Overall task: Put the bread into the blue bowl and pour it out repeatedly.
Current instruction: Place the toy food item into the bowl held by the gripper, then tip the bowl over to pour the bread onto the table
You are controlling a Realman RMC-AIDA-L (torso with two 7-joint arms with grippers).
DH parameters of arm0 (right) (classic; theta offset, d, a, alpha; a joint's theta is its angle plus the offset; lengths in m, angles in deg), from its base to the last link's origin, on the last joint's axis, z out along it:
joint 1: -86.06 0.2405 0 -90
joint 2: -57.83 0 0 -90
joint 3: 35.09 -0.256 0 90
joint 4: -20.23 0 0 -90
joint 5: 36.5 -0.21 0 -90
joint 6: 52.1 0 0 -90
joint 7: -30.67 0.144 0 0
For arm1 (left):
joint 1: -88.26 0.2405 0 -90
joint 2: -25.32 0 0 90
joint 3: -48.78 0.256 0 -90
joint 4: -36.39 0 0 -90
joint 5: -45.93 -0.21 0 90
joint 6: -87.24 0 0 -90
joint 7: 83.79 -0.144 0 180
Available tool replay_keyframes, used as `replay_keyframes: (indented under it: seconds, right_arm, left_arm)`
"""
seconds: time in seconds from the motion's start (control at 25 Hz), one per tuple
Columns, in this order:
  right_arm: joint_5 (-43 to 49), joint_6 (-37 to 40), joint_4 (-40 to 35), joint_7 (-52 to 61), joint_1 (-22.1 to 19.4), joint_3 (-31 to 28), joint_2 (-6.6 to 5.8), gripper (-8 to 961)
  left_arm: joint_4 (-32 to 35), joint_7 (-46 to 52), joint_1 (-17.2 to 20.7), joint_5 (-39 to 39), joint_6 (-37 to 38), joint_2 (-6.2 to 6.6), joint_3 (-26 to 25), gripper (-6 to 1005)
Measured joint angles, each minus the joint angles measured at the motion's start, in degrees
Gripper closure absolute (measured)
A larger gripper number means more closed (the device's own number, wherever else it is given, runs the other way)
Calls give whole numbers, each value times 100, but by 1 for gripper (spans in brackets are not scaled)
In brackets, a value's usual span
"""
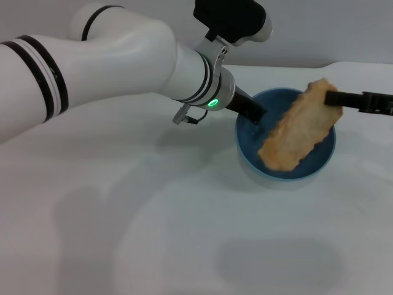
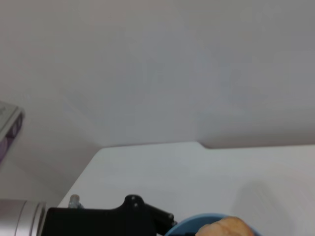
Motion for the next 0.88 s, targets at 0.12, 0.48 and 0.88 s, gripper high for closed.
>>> replay_keyframes:
  seconds: [0.12,0.48,0.88]
  right_arm:
    - [-16,-106,189,-103,58,24,9,852]
    - [-42,-389,170,-326,11,8,88,637]
    - [-1024,-257,-338,-681,-470,-45,41,500]
  left_arm:
    - [-26,0,37,6,-69,-4,8,1001]
    - [-30,0,73,18,-115,-3,11,1001]
    - [-74,0,78,18,-212,11,11,1000]
